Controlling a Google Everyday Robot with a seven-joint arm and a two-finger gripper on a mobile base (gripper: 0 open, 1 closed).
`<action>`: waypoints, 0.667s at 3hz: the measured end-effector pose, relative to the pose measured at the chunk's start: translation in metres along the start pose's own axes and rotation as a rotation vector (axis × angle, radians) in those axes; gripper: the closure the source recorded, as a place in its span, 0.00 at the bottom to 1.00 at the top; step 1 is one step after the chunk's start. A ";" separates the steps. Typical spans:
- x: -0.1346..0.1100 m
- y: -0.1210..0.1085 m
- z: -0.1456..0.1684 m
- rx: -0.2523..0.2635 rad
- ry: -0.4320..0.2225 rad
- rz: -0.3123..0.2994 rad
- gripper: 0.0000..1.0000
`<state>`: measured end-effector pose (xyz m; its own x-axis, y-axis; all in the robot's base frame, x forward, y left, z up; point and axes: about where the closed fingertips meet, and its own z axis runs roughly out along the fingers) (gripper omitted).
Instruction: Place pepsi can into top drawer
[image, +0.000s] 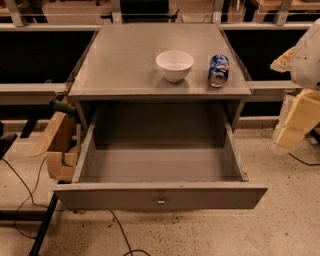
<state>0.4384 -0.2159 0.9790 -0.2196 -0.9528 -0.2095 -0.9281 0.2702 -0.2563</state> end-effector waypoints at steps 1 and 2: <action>0.000 -0.003 0.001 0.003 -0.008 0.009 0.00; -0.003 -0.036 0.015 0.041 -0.108 0.119 0.00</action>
Offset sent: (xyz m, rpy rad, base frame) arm 0.0911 -0.0148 -0.0106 0.2964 -0.1088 -0.2183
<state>0.4770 -0.2205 0.9747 -0.2918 -0.8937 -0.3408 -0.8836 0.3883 -0.2616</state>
